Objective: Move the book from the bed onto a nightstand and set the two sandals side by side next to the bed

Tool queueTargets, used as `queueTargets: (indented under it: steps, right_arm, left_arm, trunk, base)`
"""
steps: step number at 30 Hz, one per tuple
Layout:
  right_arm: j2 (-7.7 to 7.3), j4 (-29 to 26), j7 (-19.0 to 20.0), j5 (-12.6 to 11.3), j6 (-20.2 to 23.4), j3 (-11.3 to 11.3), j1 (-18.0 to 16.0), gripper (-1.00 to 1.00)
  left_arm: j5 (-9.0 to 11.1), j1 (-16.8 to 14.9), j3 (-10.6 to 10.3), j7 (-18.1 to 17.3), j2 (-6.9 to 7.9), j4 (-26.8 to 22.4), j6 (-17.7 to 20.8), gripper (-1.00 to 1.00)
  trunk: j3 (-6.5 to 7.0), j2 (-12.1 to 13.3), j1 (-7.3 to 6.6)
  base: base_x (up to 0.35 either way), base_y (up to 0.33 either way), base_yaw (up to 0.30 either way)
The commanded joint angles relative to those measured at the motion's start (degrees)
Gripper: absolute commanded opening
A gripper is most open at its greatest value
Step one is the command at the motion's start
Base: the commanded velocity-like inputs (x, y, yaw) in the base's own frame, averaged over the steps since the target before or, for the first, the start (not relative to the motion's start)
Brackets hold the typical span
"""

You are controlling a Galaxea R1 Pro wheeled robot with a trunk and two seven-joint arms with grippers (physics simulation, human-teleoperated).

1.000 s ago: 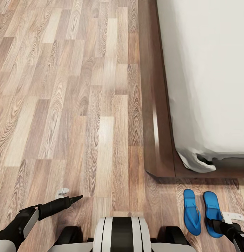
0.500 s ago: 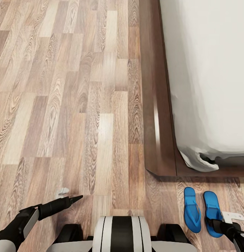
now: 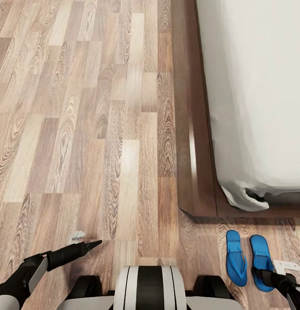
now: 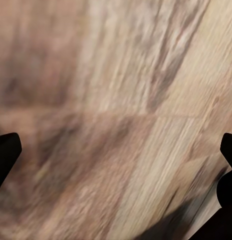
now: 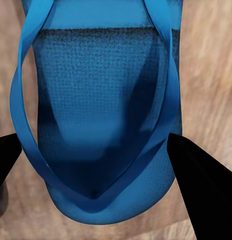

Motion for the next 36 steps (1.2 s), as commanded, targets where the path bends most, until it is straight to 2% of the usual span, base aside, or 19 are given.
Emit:
queueTargets:
  steps: [1,11,12,30,36]
  right_arm:
    - [0.04,-0.1,0.5,0.6,0.2,-0.3,0.0,-1.00]
    - [0.04,-0.2,0.5,0.6,0.2,-0.3,0.0,-1.00]
    - [0.04,-0.3,0.5,0.7,0.2,-0.3,0.0,1.00]
    - [0.05,-0.4,0.5,0.6,0.2,-0.3,0.0,1.00]
    - [0.05,-0.4,0.5,0.6,0.2,-0.3,0.0,1.00]
  left_arm:
    - [0.3,0.0,0.0,-0.1,0.00,0.0,0.5,1.00]
    - [0.3,0.0,0.0,-0.1,0.00,0.0,0.5,1.00]
    - [0.3,0.0,0.0,-0.1,0.00,0.0,0.5,1.00]
    - [0.3,0.0,0.0,-0.1,0.00,0.0,0.5,1.00]
    - [0.3,0.0,0.0,-0.1,0.00,0.0,0.6,1.00]
  trunk:
    - [-0.02,0.0,-0.01]
    - [-0.02,0.0,-0.01]
    - [-0.02,0.0,-0.01]
    - [-0.02,0.0,-0.01]
    - [1.30,0.1,-0.16]
  base:
    - [0.000,0.000,0.000]
    - [0.000,0.000,0.000]
    - [0.000,0.000,0.000]
    - [0.000,0.000,0.000]
    - [0.000,0.000,0.000]
